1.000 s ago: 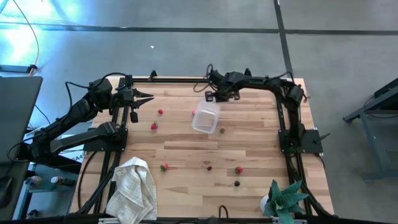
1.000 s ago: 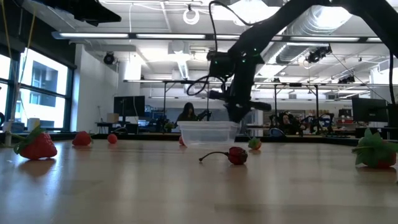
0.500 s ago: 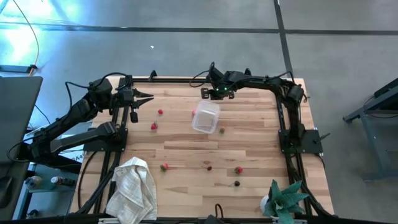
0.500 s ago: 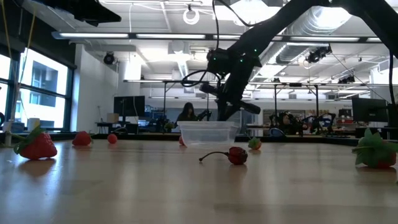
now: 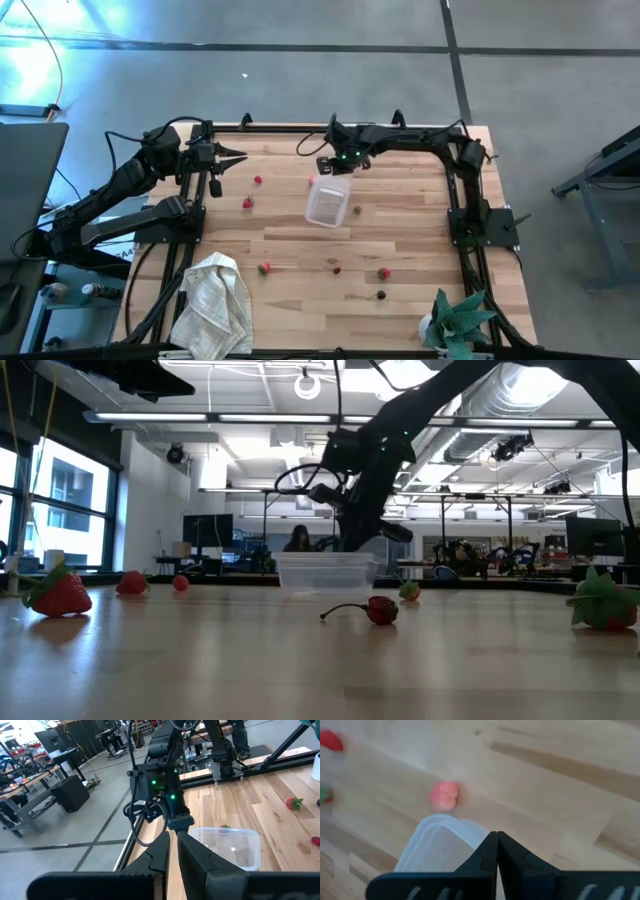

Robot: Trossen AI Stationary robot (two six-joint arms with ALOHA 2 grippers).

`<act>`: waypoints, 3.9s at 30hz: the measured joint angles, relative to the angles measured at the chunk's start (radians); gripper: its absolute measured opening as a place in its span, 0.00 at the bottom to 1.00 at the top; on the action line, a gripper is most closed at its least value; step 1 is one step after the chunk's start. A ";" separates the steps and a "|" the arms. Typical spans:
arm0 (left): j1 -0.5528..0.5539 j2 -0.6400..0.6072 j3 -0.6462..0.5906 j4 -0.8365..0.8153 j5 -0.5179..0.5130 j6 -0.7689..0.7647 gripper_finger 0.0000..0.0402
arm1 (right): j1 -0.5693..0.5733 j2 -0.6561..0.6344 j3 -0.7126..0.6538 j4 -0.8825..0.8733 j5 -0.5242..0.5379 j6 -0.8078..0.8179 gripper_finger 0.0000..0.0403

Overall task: Pick and placing Produce into tupperware
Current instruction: Move the transparent bin to the center of the table, then put the strawberry into the transparent bin

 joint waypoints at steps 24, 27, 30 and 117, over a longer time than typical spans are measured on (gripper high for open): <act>0.000 0.000 0.000 0.000 0.000 0.000 0.07 | 0.152 0.001 0.000 0.032 -0.065 -0.059 0.00; 0.000 0.000 0.000 0.000 0.000 0.000 0.07 | 0.159 0.001 0.000 0.053 -0.084 -0.082 0.00; 0.000 0.000 0.000 0.000 0.000 0.000 0.07 | 0.160 0.001 0.001 0.076 -0.103 -0.088 0.00; 0.000 -0.127 0.001 -0.240 0.369 0.299 0.07 | 0.436 -1.228 -0.572 -0.141 0.048 -0.522 0.00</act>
